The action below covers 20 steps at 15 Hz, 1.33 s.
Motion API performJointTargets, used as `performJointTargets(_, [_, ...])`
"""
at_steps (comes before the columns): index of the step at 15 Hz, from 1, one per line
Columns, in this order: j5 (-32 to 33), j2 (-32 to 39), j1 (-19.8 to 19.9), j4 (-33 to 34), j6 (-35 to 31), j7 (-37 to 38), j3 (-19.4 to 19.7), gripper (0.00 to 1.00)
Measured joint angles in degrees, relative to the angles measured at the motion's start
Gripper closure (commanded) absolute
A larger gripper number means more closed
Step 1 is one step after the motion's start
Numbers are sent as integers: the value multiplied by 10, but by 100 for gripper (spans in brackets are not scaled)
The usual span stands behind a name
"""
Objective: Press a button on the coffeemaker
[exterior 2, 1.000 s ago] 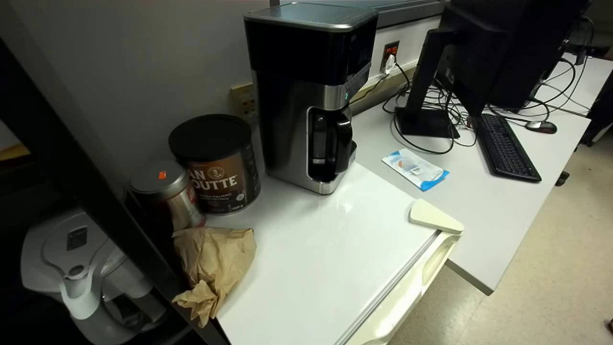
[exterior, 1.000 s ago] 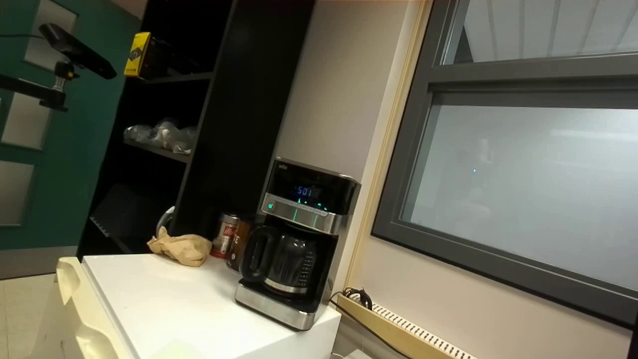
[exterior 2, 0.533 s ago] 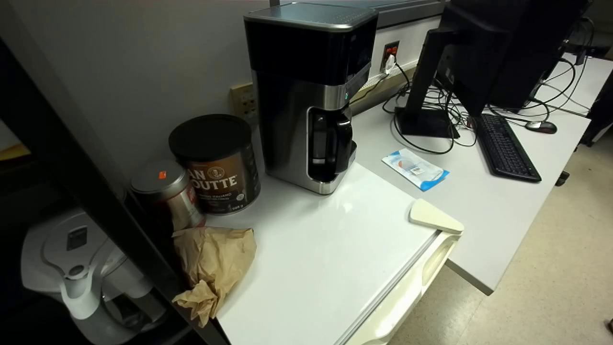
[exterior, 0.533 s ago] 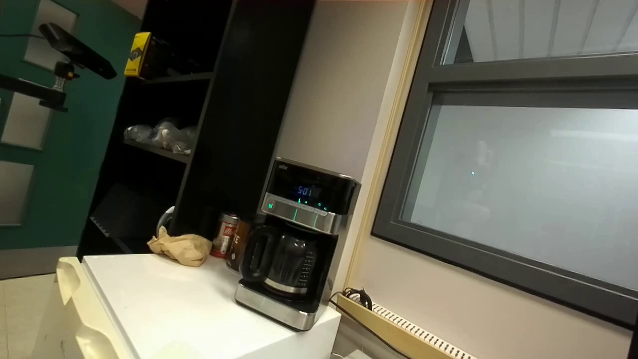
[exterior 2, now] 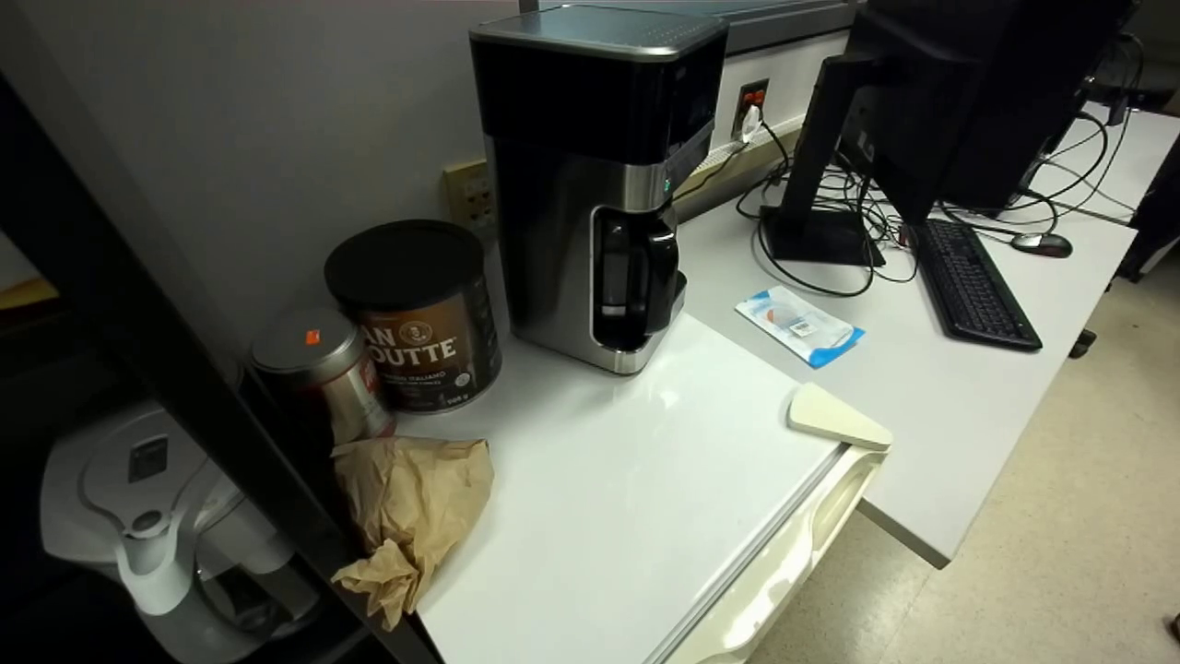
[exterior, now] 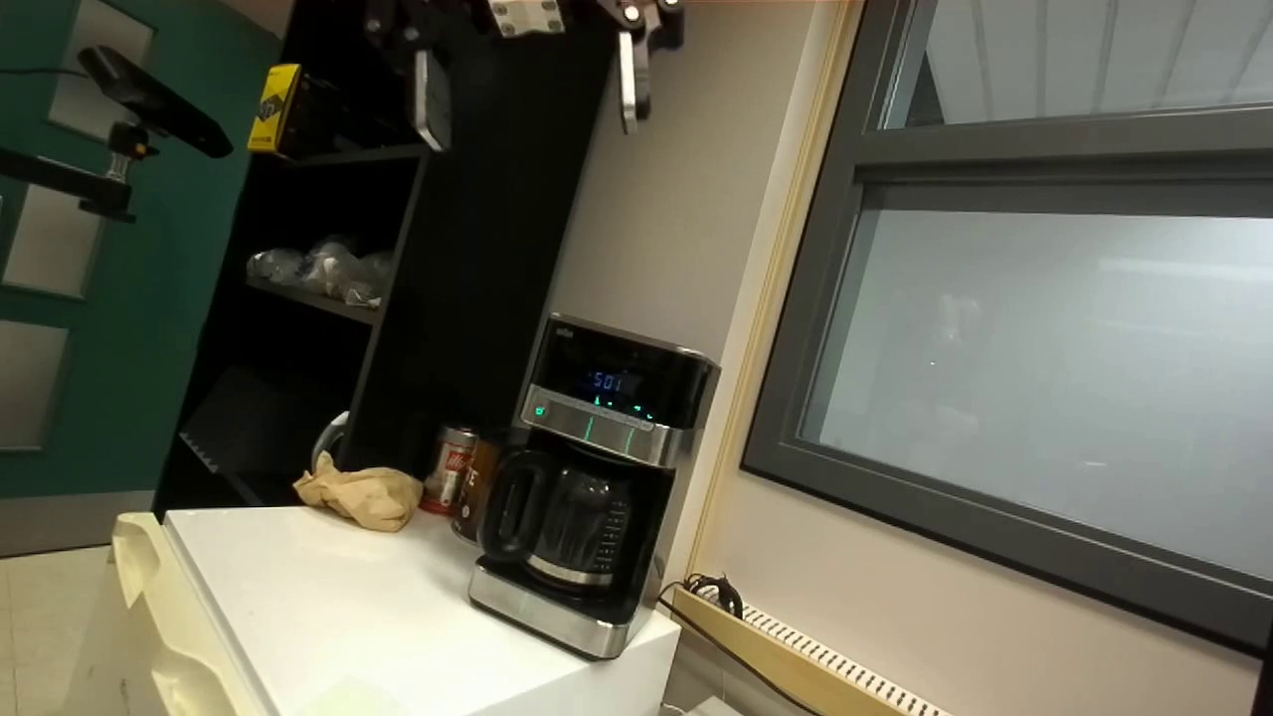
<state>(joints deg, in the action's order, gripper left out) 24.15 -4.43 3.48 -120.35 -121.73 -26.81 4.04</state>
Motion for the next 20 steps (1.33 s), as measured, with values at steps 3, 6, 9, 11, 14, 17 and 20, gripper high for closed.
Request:
performJointTargets(3, [46,46,0,17,-53,-42,0,0])
performJointTargets(6, [71,87,1,26,-122,-93,0,32])
performJointTargets(9, [76,123,9,27,-234,-135,0,57])
performJointTargets(11, [75,148,17,27,-328,-150,1,73])
performJointTargets(14, [62,184,29,26,-443,-162,-1,94])
performJointTargets(17, [19,219,51,26,-524,-189,-26,100])
performJointTargets(20, [-24,251,97,25,-575,-225,-90,100])
